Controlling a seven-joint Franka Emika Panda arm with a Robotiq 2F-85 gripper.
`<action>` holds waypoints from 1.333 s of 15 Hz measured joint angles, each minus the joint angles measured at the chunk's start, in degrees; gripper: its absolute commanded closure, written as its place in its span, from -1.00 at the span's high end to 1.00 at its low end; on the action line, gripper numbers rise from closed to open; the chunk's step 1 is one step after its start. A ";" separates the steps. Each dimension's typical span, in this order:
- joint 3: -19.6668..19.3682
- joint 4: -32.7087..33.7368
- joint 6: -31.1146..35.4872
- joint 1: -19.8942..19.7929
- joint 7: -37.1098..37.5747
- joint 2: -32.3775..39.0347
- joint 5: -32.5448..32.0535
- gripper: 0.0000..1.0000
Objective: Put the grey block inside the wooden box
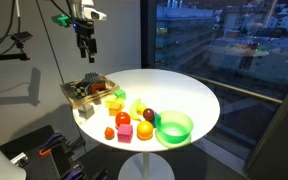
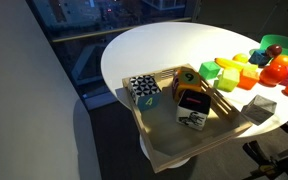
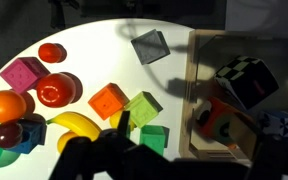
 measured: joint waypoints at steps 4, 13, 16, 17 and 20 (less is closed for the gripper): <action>0.33 -5.39 6.60 1.00 -2.10 -1.38 -0.96 1.00; 1.14 -14.47 11.72 1.85 -2.50 -2.65 -3.20 1.00; 1.14 -16.49 11.84 1.85 -2.50 -3.62 -3.43 1.00; 1.15 -17.15 11.93 1.85 -2.50 -4.02 -3.53 1.00; 1.16 -18.47 12.27 1.83 -2.48 -4.86 -4.07 1.00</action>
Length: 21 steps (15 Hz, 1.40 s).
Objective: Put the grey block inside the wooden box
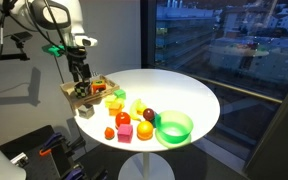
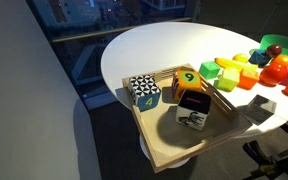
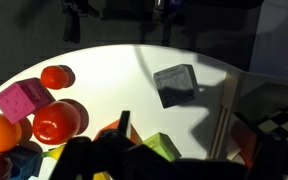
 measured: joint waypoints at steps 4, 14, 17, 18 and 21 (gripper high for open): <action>0.00 -0.09 0.00 0.01 0.00 0.13 0.00 1.00; -0.01 -0.29 0.00 -0.10 0.00 2.40 0.00 1.00; -0.03 -0.78 1.60 -0.20 -0.01 4.35 0.00 1.00; -0.03 -1.28 2.98 -0.20 -0.03 4.87 0.00 1.00; 0.03 -3.77 8.45 0.02 -0.09 5.95 -0.15 1.00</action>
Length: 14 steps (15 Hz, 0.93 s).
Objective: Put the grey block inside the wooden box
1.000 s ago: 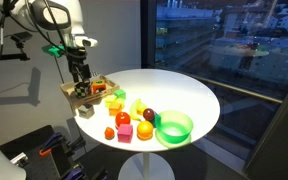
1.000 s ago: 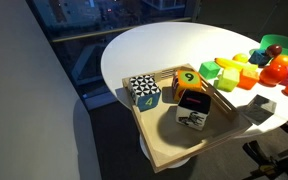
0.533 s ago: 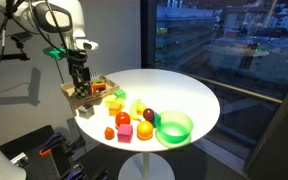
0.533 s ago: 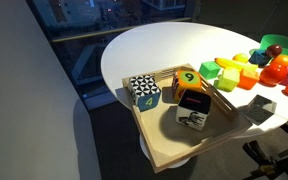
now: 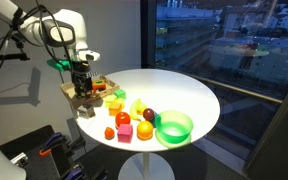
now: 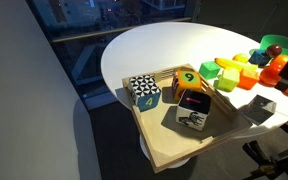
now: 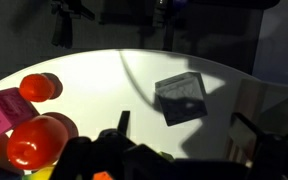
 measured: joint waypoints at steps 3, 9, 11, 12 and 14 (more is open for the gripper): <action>0.24 -2.91 5.30 0.11 0.00 0.64 -1.00 1.00; 0.67 -5.71 11.74 0.28 -0.10 2.70 -3.66 1.00; 0.99 -5.71 13.22 0.31 -0.25 3.93 -4.79 1.00; 1.17 -5.70 14.01 0.33 -0.35 4.57 -5.36 1.00; 1.45 -5.70 15.06 0.61 -0.85 5.63 -6.14 1.00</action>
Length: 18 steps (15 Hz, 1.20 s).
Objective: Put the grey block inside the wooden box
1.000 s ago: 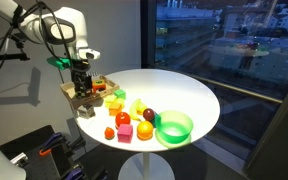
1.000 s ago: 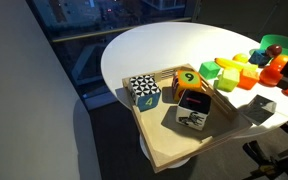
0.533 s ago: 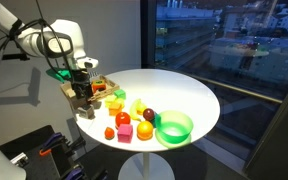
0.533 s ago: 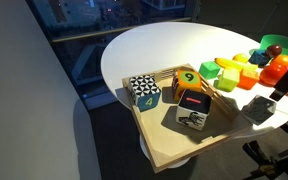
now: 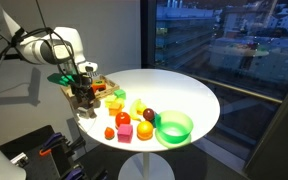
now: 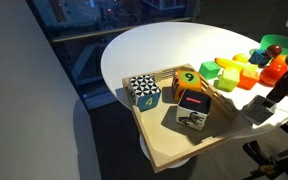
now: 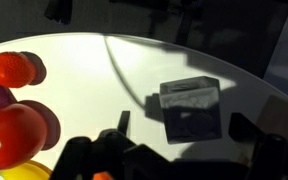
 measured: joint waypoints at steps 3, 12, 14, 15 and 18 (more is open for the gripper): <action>0.17 0.01 1.33 0.79 -0.68 1.47 -0.62 1.00; 0.26 0.08 3.53 1.16 -1.26 5.30 -4.07 0.12; 0.26 0.24 3.57 1.14 -1.26 6.11 -4.26 -0.20; 0.25 0.32 3.57 1.14 -1.24 6.35 -4.27 -0.32; 0.25 0.53 3.56 1.14 -1.16 6.30 -4.27 -0.38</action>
